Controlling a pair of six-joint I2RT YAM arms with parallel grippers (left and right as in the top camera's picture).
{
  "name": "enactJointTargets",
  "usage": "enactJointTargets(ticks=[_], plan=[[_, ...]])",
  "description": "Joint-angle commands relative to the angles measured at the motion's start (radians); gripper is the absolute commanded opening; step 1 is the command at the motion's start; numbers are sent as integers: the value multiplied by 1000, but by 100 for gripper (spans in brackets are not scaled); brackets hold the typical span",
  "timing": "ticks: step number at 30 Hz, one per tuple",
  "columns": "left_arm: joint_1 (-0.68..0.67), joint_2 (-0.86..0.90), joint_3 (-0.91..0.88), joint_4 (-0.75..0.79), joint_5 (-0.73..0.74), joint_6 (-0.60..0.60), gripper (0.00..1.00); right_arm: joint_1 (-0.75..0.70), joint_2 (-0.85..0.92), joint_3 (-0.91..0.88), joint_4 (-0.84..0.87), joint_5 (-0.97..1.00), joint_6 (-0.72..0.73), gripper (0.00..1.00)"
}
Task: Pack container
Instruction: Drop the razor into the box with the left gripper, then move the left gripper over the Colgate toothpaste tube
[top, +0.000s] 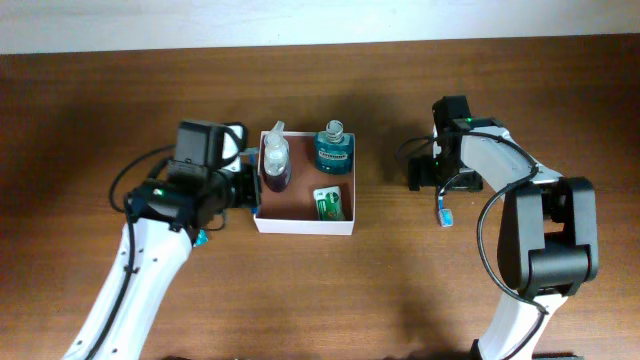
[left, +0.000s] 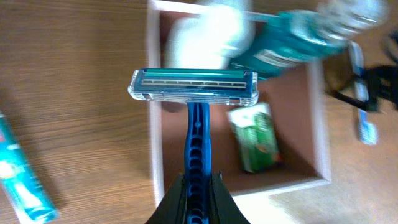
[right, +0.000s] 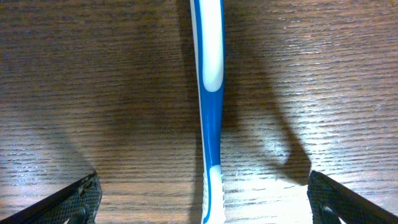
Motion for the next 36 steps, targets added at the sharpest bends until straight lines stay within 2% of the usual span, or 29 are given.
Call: enactJointTargets(ticks=[1, 12, 13, 14, 15, 16, 18, 25, 29, 36], plan=[[-77, -3, 7, 14, 14, -30, 0, 2, 42, -35, -3, 31, 0, 99], [-227, 65, 7, 120, -78, -32, 1, 2, 42, -35, -3, 31, 0, 98], [-229, 69, 7, 126, -84, -32, 6, 2, 42, -35, -3, 31, 0, 99], [-230, 73, 7, 131, -84, -32, 22, 2, 42, -35, -3, 31, 0, 99], [-230, 77, 7, 138, -84, -32, 49, 2, 42, -35, -3, 31, 0, 99], [-230, 79, 7, 147, -84, -32, 60, 2, 42, -35, -3, 31, 0, 99], [-226, 79, 8, 167, -84, -32, 71, 2, 42, -35, -3, 31, 0, 99], [-130, 52, 42, 129, -89, -32, 72, 2, 42, -35, -3, 31, 0, 99], [2, 0, 42, 53, -138, -33, 73, 2, 42, -35, -3, 31, 0, 99], [209, -15, 22, -94, -203, -81, 81, 2, 42, -35, -3, 31, 0, 99]])
